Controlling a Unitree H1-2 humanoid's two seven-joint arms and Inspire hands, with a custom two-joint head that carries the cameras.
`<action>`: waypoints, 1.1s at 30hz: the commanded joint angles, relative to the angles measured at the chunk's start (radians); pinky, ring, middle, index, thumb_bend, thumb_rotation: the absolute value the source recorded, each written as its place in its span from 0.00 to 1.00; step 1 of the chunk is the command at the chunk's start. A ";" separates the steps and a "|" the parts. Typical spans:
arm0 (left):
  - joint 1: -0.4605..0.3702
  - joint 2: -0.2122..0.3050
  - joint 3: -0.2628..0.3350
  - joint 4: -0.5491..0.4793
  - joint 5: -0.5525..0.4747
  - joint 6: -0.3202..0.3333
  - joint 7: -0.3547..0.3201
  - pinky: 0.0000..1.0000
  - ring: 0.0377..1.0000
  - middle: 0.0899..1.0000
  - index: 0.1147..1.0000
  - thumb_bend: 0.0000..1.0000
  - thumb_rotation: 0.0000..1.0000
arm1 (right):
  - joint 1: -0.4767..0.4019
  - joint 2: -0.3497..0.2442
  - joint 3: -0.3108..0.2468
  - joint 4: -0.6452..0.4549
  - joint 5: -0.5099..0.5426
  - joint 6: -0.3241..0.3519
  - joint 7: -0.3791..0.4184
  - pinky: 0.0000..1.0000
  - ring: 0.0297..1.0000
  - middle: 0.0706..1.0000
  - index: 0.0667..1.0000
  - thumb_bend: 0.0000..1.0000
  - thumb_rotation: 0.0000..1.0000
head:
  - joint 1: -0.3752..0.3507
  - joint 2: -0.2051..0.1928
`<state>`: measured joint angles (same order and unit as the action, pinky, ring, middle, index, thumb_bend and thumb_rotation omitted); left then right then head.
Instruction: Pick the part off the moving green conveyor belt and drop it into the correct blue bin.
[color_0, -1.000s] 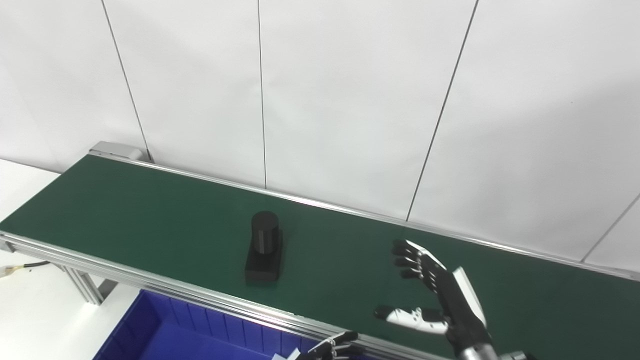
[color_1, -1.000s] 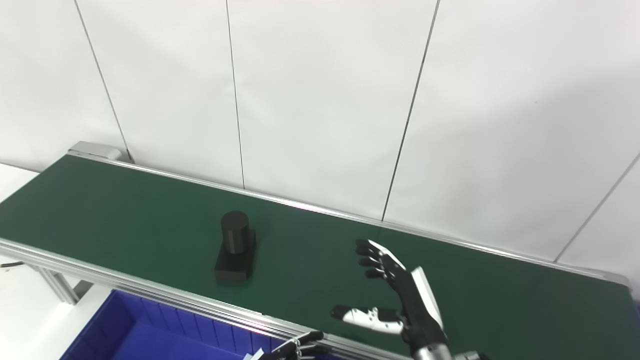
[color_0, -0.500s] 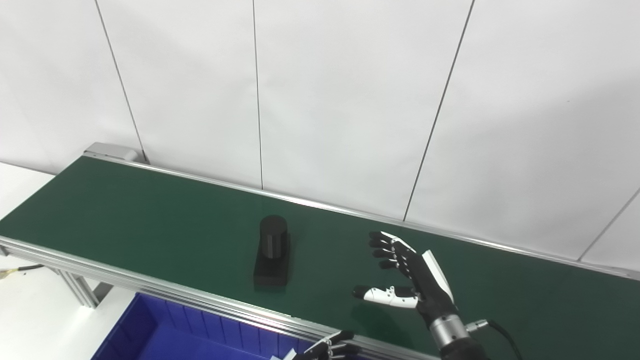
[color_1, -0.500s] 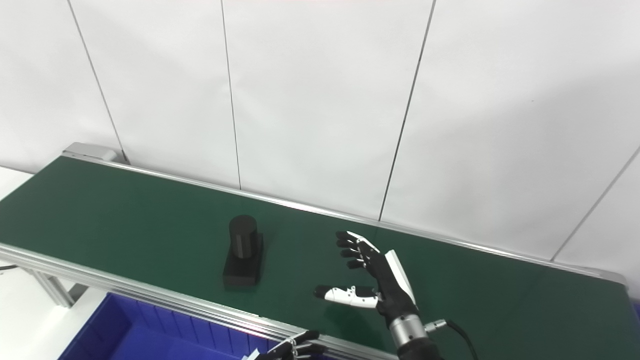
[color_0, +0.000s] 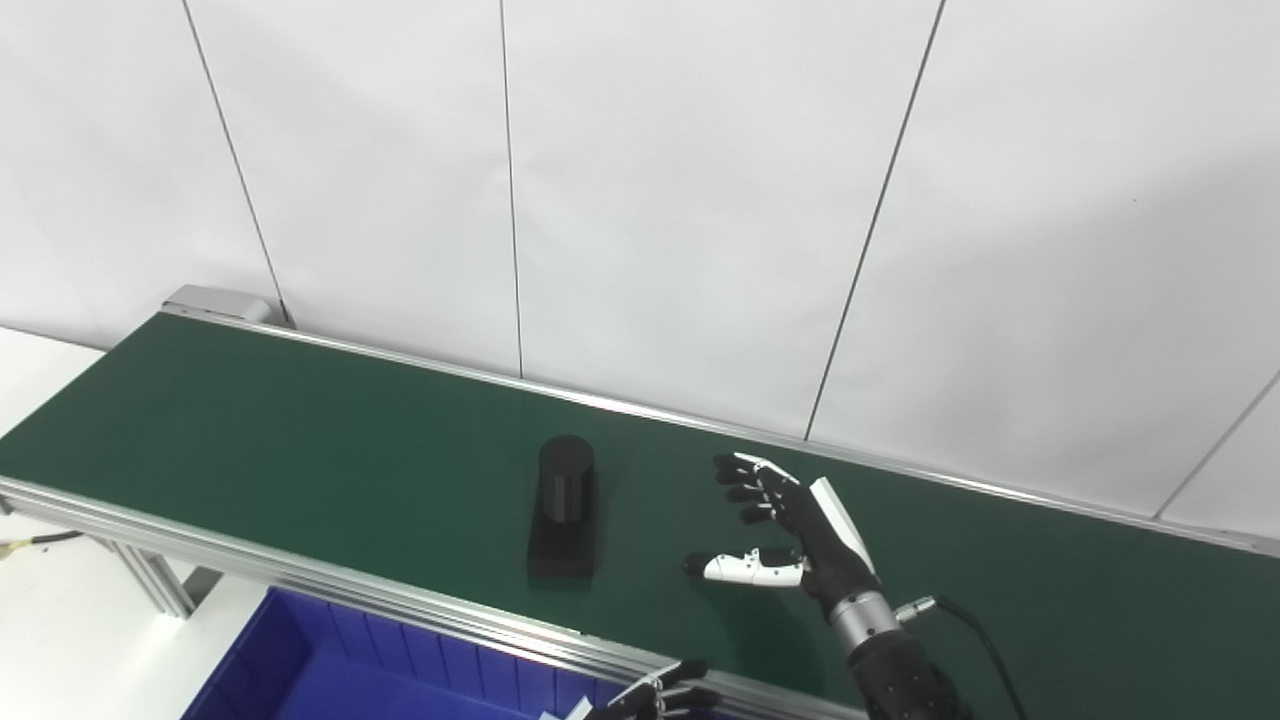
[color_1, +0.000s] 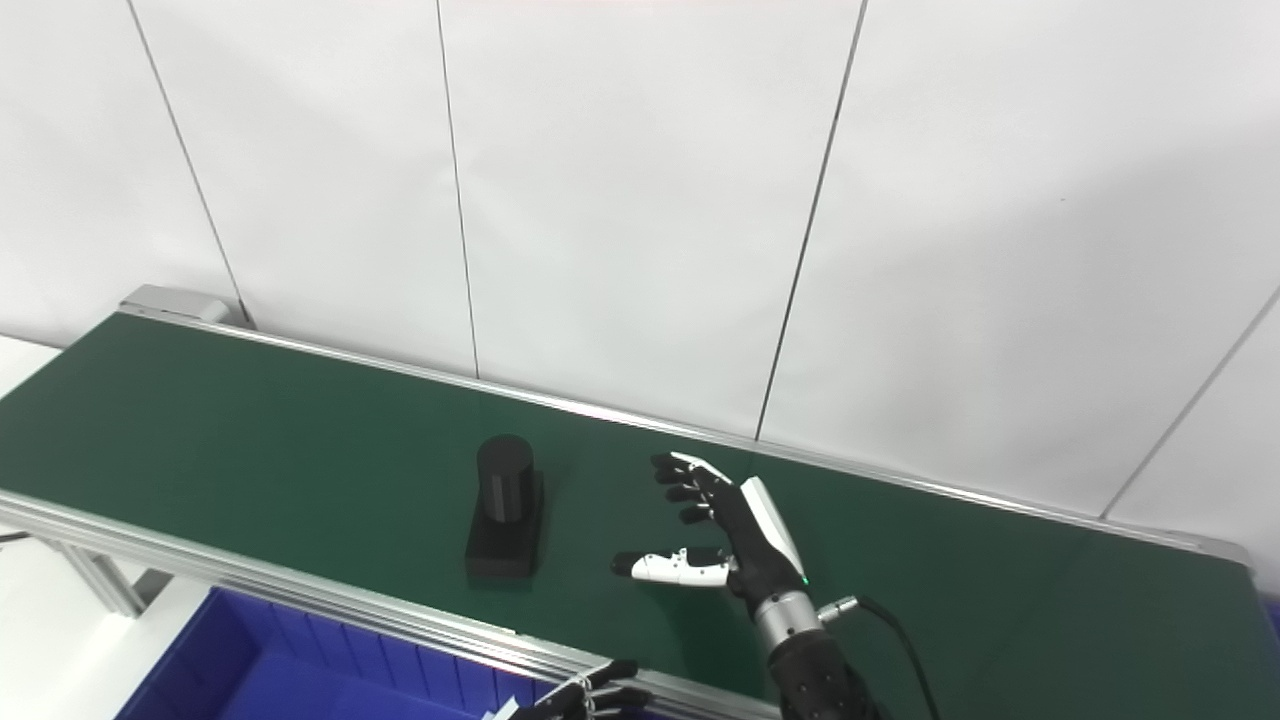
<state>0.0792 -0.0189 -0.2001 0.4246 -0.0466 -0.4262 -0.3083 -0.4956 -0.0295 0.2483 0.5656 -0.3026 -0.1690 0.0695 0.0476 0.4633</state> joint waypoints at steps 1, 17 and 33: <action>-0.011 -0.014 -0.004 -0.027 0.001 -0.032 0.007 0.70 0.78 0.82 0.88 0.88 0.43 | -0.058 0.018 -0.004 -0.004 0.017 -0.064 -0.011 0.72 0.78 0.80 0.80 0.82 0.24 | 0.002 0.001; -0.008 -0.015 -0.004 -0.025 0.002 -0.035 0.009 0.70 0.77 0.81 0.88 0.89 0.42 | -0.164 0.062 0.027 0.154 -0.023 -0.106 -0.057 0.71 0.77 0.78 0.78 0.85 0.24 | 0.019 0.002; -0.006 -0.023 -0.010 -0.027 0.014 -0.039 0.022 0.69 0.76 0.80 0.88 0.88 0.42 | -0.220 0.073 0.056 0.233 -0.068 -0.109 -0.078 0.68 0.74 0.77 0.78 0.86 0.23 | 0.034 0.004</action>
<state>0.0814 -0.0300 -0.2038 0.4247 -0.0369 -0.4265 -0.2936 -0.6598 0.0313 0.3032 0.8069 -0.3709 -0.2293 0.0091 0.0798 0.4678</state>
